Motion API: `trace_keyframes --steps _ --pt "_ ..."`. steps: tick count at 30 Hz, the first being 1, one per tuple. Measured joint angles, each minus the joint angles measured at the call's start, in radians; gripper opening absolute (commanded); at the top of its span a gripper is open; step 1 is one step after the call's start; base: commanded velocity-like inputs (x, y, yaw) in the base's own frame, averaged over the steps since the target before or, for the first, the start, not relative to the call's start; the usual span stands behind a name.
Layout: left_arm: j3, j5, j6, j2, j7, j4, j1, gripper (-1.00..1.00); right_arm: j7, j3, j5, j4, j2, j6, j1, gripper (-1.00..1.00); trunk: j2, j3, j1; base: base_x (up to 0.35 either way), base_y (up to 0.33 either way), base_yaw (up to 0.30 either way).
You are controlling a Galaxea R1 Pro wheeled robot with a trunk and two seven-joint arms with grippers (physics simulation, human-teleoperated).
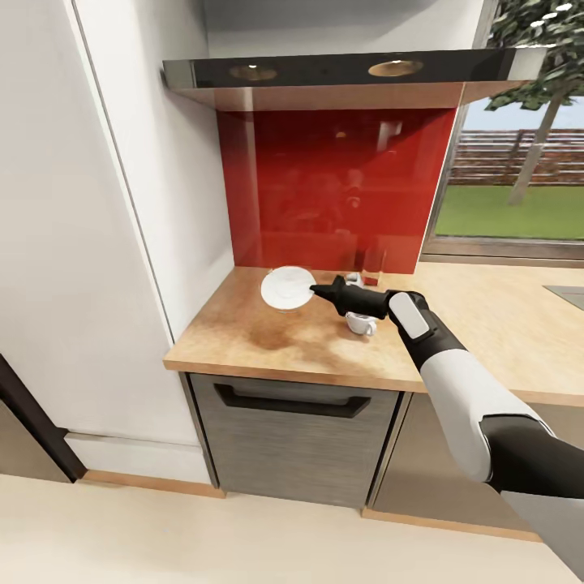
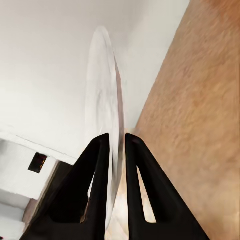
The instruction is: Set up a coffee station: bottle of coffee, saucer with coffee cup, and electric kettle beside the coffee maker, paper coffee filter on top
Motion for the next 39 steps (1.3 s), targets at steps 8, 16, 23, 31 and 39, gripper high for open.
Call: trace_keyframes --steps 8,16,23,31,39 --pt "0.000 0.000 0.000 0.000 0.000 0.000 0.000 1.00 0.084 0.001 0.018 -0.001 0.000 -0.003 0.000 -1.00 0.000 0.000 0.000 0.000 0.000 0.000" --pt "-0.001 0.000 0.000 0.000 0.000 0.000 0.000 1.00 0.085 0.002 0.016 -0.196 -0.002 0.034 0.085 -1.00 0.000 0.000 0.000 0.000 0.000 0.000" --pt "-0.001 0.000 -0.001 0.000 0.000 0.000 0.000 1.00 0.079 0.001 0.016 -0.394 -0.008 0.131 0.182 -1.00 0.000 0.000 0.000 0.000 0.000 0.000" --pt "-0.001 0.000 -0.001 0.000 0.000 0.000 0.000 1.00 0.080 -0.002 0.014 -0.454 -0.022 0.152 0.242 -1.00 0.000 0.000 0.000 0.000 0.000 0.000" --pt "-0.001 0.000 -0.001 -0.001 0.000 0.000 0.000 1.00 0.081 -0.002 0.014 -0.454 -0.023 0.153 0.261 -1.00 0.000 0.000 0.000 -0.027 -0.027 0.000"
